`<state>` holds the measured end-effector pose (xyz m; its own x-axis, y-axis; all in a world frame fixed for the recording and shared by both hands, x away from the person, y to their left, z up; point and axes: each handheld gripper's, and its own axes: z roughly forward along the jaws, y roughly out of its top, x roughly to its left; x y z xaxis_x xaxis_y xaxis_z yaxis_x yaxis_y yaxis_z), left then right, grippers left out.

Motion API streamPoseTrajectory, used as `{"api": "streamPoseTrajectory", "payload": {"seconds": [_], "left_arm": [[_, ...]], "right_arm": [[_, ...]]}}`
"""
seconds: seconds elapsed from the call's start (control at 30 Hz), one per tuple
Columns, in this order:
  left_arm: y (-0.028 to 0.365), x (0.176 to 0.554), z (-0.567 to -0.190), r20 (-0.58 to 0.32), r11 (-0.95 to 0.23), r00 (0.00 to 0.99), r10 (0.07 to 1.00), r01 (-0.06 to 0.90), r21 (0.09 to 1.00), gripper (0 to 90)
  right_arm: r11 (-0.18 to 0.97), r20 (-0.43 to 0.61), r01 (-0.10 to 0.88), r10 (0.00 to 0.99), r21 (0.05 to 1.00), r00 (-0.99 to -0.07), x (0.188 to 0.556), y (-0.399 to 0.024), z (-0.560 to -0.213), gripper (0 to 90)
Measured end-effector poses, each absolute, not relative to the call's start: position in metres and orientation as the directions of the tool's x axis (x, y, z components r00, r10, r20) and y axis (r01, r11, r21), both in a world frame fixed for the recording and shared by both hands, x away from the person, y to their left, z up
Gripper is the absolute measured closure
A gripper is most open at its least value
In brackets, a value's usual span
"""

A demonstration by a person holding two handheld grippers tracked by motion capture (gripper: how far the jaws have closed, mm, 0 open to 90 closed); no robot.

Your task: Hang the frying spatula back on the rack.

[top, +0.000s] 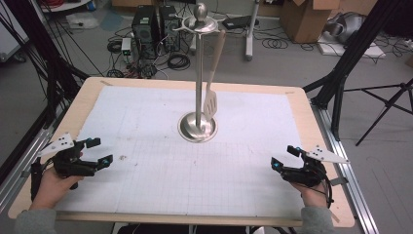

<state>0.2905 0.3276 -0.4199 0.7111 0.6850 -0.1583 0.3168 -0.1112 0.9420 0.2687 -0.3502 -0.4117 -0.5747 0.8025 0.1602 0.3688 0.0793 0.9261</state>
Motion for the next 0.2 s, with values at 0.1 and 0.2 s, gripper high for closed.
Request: {"api": "streamPoseTrajectory", "payload": {"seconds": [0.1,0.2], "left_arm": [[0.3273,0.2902,-0.4201,-0.156,-0.113,0.711,0.686,0.316,0.942,7.0],[0.3266,0.2898,-0.4201,-0.159,-0.111,0.711,0.686,0.317,0.942,7.0]], "right_arm": [[0.066,0.164,0.36,0.804,0.931,-0.572,0.2667,-0.3559,-0.4133,12.6],[0.053,0.167,0.347,0.802,0.936,-0.574,0.2661,-0.3587,-0.4129,12.6]]}}
